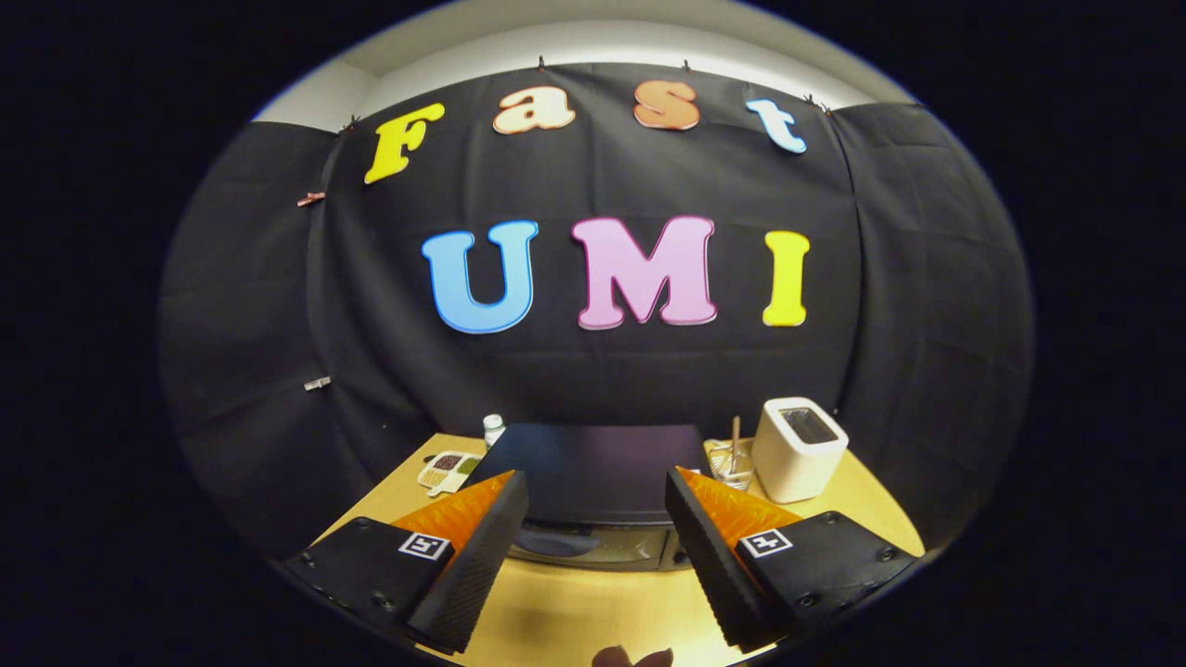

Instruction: Open the toaster oven, put the food inside, and close the toaster oven door.

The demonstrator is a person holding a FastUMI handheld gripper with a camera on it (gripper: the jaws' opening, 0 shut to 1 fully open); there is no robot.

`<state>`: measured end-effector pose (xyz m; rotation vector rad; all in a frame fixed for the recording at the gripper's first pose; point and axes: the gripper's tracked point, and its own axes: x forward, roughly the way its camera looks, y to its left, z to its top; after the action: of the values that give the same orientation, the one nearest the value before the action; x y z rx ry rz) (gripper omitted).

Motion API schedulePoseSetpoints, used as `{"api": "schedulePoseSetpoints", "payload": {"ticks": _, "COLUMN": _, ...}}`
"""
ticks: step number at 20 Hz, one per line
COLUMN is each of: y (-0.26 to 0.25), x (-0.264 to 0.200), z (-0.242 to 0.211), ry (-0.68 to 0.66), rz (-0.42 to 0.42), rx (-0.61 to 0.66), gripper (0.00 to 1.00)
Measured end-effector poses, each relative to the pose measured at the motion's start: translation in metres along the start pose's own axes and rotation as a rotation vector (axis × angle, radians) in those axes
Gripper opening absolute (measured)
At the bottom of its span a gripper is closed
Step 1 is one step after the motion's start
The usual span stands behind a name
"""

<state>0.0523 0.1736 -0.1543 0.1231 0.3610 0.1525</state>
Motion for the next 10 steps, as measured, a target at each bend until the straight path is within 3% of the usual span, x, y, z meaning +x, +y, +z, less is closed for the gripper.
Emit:
{"api": "schedulePoseSetpoints", "payload": {"ticks": 6, "y": 0.024, "x": 0.076, "z": -0.084, "ry": 0.17, "rz": -0.051, "rx": -0.023, "gripper": 0.98}}
{"api": "schedulePoseSetpoints", "payload": {"ticks": 10, "y": 0.028, "x": 0.108, "z": -0.116, "ry": 0.239, "rz": -0.098, "rx": -0.015, "gripper": 0.98}}
